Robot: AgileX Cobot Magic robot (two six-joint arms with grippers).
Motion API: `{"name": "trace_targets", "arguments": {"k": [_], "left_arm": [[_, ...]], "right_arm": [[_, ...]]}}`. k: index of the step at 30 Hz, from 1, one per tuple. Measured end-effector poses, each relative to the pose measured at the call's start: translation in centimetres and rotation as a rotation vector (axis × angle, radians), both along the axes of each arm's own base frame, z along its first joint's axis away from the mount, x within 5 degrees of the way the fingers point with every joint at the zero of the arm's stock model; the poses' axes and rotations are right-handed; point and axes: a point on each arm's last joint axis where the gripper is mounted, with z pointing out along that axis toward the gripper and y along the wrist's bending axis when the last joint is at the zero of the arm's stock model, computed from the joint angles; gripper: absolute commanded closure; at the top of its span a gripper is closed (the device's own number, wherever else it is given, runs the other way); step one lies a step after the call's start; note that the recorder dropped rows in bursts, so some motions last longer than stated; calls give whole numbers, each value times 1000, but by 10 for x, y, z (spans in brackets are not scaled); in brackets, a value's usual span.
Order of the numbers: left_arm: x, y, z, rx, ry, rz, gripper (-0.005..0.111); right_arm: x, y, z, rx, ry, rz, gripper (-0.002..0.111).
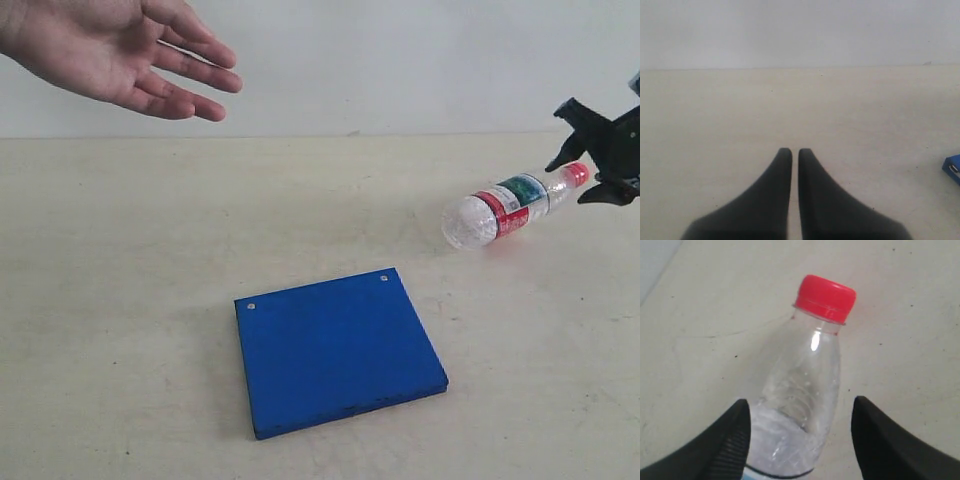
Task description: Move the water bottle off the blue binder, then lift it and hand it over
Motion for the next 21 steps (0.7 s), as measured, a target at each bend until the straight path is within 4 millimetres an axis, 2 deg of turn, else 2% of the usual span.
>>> {"name": "trace_targets", "arguments": {"k": [2, 6, 16, 21], "left_arm": [[0, 0, 0, 1, 0, 0, 102], [0, 0, 0, 1, 0, 0, 102], [0, 0, 0, 1, 0, 0, 102], [0, 0, 0, 1, 0, 0, 102]], "right_arm": [[3, -1, -10, 25, 5, -41, 54], [6, -3, -15, 23, -15, -78, 54], [18, -20, -20, -142, -145, -151, 54], [28, -15, -41, -27, -86, -146, 54]]}}
